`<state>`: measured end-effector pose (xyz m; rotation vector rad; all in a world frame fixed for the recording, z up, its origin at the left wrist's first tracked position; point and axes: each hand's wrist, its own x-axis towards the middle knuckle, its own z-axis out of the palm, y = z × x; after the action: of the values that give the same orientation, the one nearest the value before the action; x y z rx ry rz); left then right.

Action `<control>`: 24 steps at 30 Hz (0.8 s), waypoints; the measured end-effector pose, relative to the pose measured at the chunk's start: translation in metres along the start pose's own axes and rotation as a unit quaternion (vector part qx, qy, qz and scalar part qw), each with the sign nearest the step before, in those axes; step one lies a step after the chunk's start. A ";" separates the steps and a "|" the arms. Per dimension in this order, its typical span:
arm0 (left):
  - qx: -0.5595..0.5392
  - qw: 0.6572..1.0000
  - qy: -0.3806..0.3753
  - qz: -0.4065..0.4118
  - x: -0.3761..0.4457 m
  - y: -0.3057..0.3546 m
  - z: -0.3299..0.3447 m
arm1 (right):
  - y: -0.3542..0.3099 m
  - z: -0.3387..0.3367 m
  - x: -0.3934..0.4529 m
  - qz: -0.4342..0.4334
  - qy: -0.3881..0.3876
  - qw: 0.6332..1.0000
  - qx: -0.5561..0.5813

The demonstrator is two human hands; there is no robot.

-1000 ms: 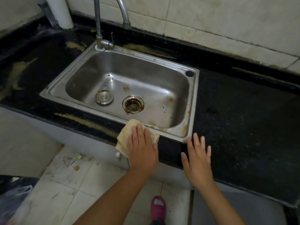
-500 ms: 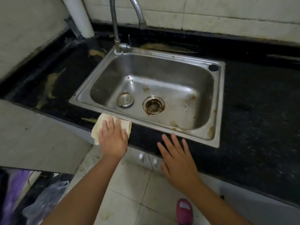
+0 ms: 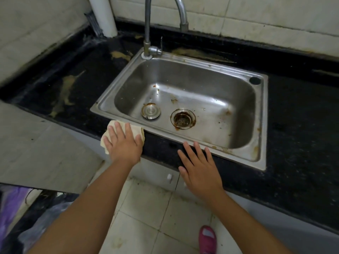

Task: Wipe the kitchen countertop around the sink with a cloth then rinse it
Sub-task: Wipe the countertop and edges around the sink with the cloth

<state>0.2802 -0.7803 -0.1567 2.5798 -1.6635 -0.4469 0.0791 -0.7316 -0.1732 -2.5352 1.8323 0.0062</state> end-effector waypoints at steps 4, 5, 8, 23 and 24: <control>-0.004 1.000 0.007 -0.008 0.019 -0.017 -0.010 | -0.002 -0.004 0.003 0.000 -0.005 1.000 -0.027; -0.011 1.000 0.008 -0.009 0.022 -0.021 -0.010 | -0.004 -0.004 0.003 -0.003 -0.013 0.999 -0.036; -0.025 0.999 0.023 -0.009 0.028 -0.028 -0.008 | -0.004 -0.005 0.003 -0.006 -0.023 0.998 -0.053; -0.007 0.999 -0.010 -0.047 0.082 -0.080 -0.039 | -0.048 -0.020 0.043 -0.063 0.053 0.995 0.056; -0.007 0.999 -0.012 -0.047 0.084 -0.082 -0.041 | -0.057 -0.021 0.056 -0.071 0.054 0.993 0.073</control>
<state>0.3961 -0.8260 -0.1515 2.6613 -1.5444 -0.4954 0.1502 -0.7673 -0.1526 -2.6019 1.6119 -0.2614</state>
